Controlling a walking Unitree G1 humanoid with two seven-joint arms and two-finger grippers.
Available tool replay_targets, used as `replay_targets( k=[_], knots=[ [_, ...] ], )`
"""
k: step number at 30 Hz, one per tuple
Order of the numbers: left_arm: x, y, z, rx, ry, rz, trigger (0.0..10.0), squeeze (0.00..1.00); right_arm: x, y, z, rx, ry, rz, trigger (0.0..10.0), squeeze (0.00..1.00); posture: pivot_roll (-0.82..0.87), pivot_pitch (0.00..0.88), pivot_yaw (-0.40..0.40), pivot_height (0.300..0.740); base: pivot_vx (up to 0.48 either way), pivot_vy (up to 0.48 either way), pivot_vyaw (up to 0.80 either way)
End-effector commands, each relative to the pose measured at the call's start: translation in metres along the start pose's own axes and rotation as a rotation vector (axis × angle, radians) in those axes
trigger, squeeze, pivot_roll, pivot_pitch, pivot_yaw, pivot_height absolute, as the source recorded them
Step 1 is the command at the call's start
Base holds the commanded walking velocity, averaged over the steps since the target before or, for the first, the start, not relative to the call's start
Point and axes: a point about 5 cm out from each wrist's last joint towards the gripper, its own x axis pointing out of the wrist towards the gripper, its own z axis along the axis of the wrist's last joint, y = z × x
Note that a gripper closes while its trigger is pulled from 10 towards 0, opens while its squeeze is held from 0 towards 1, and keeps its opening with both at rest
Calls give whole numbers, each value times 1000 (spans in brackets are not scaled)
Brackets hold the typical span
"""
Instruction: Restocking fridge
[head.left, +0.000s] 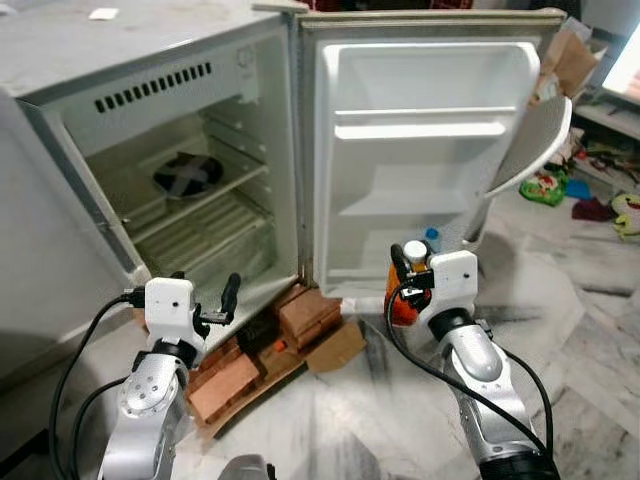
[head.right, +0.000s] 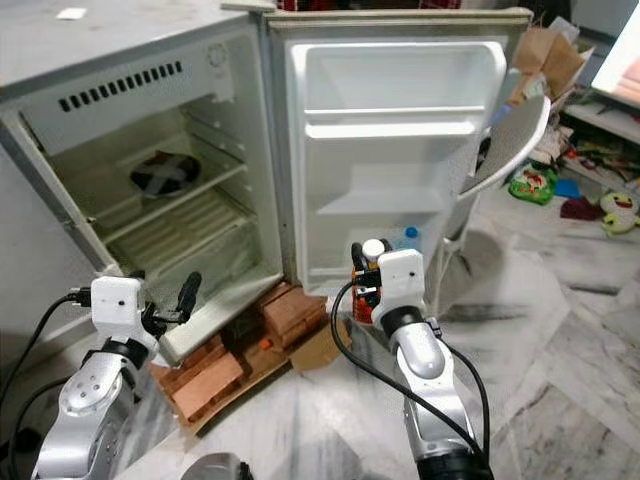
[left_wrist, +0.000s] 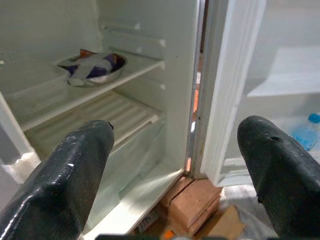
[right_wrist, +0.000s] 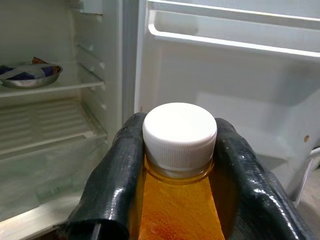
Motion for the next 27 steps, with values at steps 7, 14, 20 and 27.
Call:
replay_targets(
  k=[7, 14, 20, 27],
  knots=[
    [4, -8, 8, -5, -34, -48, 10000, 0, 2, -9, 12, -32, -44, -30, 10000, 0, 49, 0, -1, 740, 343, 0, 0],
    [5, -10, 8, -12, -36, -60, 10000, 0, 3, -9, 12, -38, -47, -28, 10000, 0, 50, 0, -1, 740, 358, 0, 0],
    [5, -11, 8, -13, -36, -65, 10000, 0, 4, -9, 12, -39, -47, -26, 10000, 0, 49, 0, -1, 740, 364, 0, 0],
    [6, -10, 9, -14, -36, -55, 10000, 0, 3, -9, 11, -32, -40, -22, 10000, 0, 47, 0, 2, 740, 338, 0, 0]
  ],
)
